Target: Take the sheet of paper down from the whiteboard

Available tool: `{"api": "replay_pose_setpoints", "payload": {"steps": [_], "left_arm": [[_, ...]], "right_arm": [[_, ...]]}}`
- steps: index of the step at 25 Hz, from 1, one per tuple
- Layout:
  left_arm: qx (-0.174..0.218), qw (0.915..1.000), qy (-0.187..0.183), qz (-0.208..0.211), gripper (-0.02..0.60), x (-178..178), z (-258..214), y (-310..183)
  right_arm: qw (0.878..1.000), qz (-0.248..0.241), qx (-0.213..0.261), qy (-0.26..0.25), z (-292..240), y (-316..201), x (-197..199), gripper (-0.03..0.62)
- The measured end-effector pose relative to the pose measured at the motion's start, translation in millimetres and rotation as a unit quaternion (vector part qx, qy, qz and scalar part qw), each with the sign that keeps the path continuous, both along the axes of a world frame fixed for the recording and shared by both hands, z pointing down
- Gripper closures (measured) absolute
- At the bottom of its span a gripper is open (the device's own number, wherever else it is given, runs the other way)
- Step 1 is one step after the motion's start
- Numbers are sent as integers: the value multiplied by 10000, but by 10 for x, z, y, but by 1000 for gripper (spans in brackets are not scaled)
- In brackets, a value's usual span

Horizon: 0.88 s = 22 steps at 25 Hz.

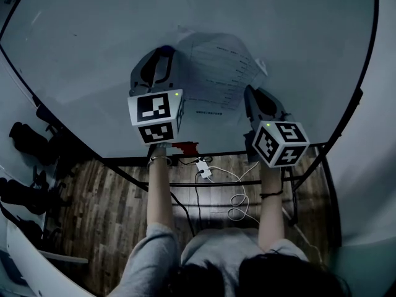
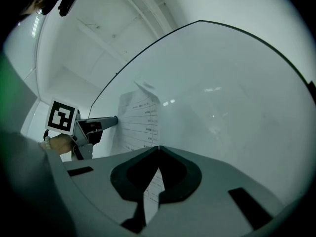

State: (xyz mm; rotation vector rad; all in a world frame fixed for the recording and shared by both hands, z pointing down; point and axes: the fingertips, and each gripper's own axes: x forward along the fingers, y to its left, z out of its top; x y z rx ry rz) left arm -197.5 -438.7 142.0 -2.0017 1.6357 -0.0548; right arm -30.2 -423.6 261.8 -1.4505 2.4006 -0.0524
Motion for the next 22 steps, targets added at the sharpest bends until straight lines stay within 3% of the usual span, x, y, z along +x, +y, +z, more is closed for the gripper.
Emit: {"api": "replay_pose_setpoints", "payload": {"steps": [10,22], "left_arm": [[-105,9996,130,245,456,-41,-34,23],[-504,9959,673,337,468,-139,383,112]], "right_arm": [[9998,200,-60,-20,-28,58,64,594],[9993,117,-285,215,226,18,155,594]]}}
